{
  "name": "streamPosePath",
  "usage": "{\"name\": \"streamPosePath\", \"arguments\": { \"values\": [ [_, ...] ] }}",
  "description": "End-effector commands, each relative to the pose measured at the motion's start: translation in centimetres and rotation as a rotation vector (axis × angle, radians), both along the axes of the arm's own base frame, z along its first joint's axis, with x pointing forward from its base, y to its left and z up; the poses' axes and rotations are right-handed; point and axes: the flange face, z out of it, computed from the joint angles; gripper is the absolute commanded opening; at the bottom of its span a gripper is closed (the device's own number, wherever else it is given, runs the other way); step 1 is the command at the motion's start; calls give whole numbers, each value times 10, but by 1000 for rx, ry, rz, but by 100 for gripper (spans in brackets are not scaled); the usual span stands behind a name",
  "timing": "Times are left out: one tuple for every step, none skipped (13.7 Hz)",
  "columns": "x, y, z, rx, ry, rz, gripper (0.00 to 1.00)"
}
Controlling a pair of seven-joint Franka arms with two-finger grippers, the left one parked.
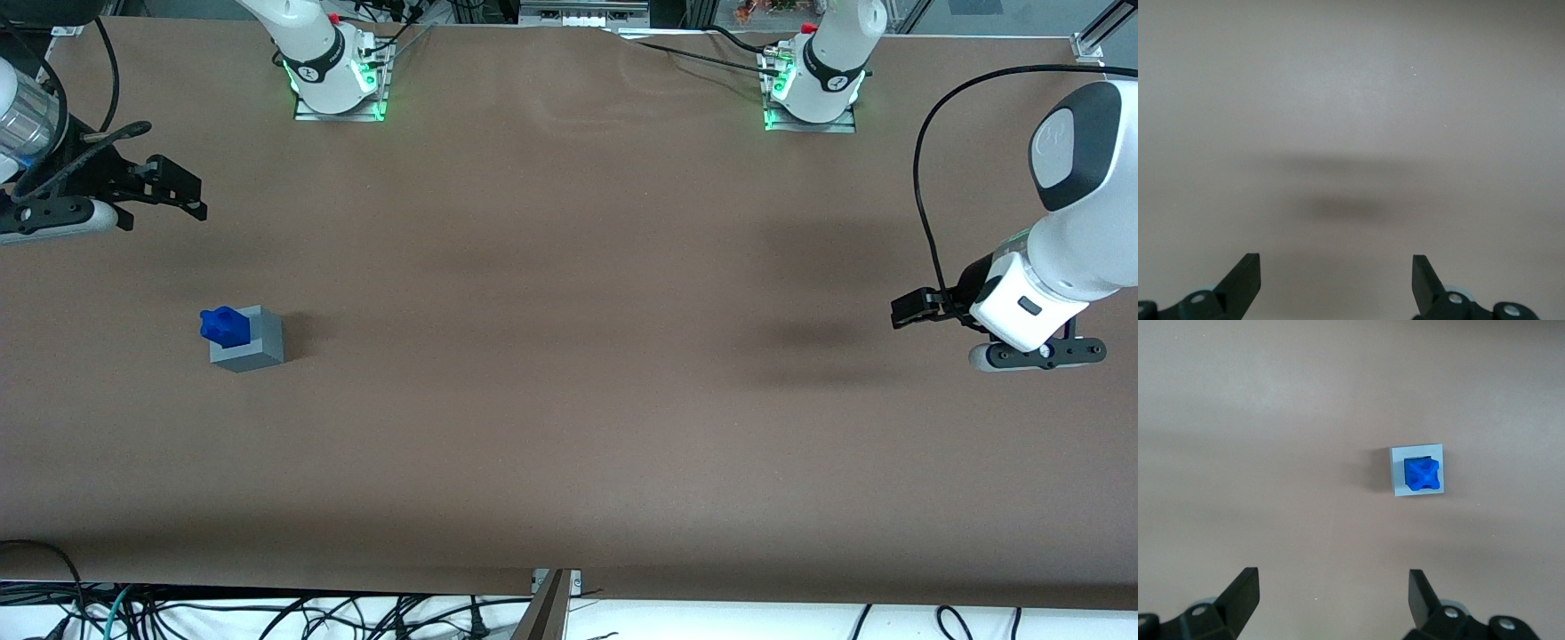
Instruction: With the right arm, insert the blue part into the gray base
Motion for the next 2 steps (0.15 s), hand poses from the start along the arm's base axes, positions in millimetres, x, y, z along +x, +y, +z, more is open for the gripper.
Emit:
{"name": "streamPosePath", "arguments": {
  "values": [
    [3,0,5,0,11,-10,99],
    [3,0,5,0,12,-8,99]
  ]
}}
